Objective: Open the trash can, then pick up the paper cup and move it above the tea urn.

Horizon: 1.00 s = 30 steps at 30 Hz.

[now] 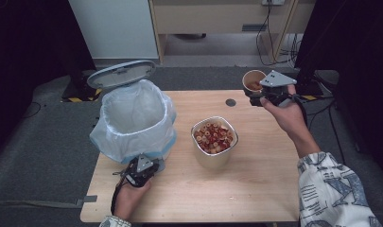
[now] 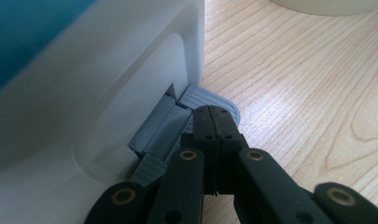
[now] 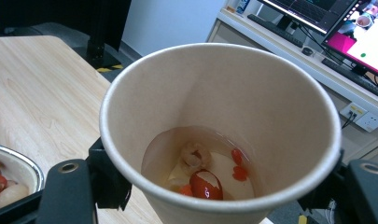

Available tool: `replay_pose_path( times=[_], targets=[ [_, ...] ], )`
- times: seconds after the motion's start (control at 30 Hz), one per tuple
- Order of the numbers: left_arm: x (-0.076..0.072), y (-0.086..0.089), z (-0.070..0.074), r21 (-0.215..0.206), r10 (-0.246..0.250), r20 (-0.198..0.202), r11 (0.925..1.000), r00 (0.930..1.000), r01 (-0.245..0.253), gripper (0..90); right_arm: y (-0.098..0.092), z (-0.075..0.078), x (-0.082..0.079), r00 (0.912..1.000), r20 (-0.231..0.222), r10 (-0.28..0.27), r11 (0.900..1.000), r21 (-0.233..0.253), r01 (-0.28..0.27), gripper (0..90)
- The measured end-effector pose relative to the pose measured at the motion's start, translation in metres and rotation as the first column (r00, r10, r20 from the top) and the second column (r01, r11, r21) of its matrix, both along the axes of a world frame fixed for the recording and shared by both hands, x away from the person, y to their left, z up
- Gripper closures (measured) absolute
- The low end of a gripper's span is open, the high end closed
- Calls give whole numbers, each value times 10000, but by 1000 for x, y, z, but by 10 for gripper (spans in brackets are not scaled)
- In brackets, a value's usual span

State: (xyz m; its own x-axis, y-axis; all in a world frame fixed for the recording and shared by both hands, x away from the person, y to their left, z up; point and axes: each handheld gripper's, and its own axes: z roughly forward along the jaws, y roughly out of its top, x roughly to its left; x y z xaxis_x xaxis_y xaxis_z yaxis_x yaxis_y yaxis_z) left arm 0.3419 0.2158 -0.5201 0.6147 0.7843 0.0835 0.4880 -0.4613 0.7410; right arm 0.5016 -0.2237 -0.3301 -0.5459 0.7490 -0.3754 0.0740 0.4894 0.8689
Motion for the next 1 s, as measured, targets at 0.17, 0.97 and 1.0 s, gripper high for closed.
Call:
replay_pose_path(
  times=[0.17, 0.97, 1.0],
  targets=[
    [0, 0, 0, 18, -10, -3, 10000, 10000, 10, 896, 1, 1, -1, 10000, 20, 55, 10000, 8, -55, 284],
    [0, 0, 0, -16, 11, 5, 10000, 10000, -11, 896, 24, 1, -4, 9974, 123, 716, 9970, -317, -712, 284],
    [0, 0, 0, 40, -34, 44, 10000, 10000, 34, 896, 25, 1, -4, 9974, 113, 718, 9969, -325, -714, 284]
  ],
)
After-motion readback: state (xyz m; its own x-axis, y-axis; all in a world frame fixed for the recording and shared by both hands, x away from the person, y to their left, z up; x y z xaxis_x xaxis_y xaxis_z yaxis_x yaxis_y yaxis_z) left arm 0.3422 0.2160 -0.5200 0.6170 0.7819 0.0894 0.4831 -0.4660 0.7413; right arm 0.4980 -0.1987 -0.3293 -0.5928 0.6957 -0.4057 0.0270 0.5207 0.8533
